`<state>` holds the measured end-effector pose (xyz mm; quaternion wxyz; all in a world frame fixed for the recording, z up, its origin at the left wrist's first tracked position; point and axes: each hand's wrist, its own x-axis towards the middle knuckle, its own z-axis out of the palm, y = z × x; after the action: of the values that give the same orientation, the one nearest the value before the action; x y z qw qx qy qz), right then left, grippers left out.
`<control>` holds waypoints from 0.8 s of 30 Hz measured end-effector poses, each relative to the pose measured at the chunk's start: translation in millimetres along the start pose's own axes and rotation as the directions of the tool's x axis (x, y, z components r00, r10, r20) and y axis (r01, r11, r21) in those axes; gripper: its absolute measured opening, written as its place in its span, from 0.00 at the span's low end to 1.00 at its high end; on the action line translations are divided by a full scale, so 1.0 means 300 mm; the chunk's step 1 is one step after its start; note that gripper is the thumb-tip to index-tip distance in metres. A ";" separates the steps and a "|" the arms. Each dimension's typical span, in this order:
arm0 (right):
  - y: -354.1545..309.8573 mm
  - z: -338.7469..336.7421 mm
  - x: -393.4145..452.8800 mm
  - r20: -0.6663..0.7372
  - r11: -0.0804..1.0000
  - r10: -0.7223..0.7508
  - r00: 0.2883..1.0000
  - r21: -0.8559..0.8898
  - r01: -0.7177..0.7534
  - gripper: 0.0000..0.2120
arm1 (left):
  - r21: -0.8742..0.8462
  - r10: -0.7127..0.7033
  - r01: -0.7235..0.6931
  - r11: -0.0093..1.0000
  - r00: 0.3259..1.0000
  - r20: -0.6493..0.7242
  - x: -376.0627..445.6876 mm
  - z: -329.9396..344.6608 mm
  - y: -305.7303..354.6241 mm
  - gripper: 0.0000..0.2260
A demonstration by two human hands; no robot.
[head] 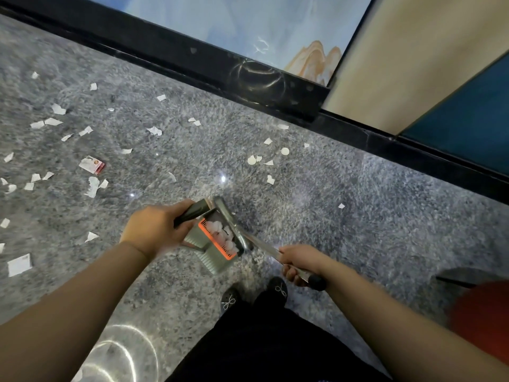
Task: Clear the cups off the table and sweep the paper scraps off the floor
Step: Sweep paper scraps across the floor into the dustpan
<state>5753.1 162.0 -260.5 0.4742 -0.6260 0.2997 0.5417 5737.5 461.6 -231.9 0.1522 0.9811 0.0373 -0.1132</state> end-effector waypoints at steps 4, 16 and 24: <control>0.014 -0.003 -0.011 -0.080 0.999 -0.051 0.995 -0.010 0.051 0.19 | 0.038 -0.021 0.019 0.999 0.999 0.049 0.001 -0.014 0.026 0.18; 0.013 -0.047 0.081 -0.133 0.818 -0.030 0.991 -0.572 -0.052 0.03 | 0.058 -0.099 0.099 0.993 0.995 -0.013 -0.032 -0.039 0.011 0.16; 0.090 -0.008 0.006 0.051 0.873 0.088 0.995 -0.484 -0.053 0.17 | 0.052 -0.106 0.107 0.993 0.994 -0.015 -0.022 -0.027 0.020 0.17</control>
<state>5730.5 149.9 -269.7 0.2936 -0.6934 0.1609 0.6381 5733.5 458.0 -221.1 0.1196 0.9821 0.0875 -0.1164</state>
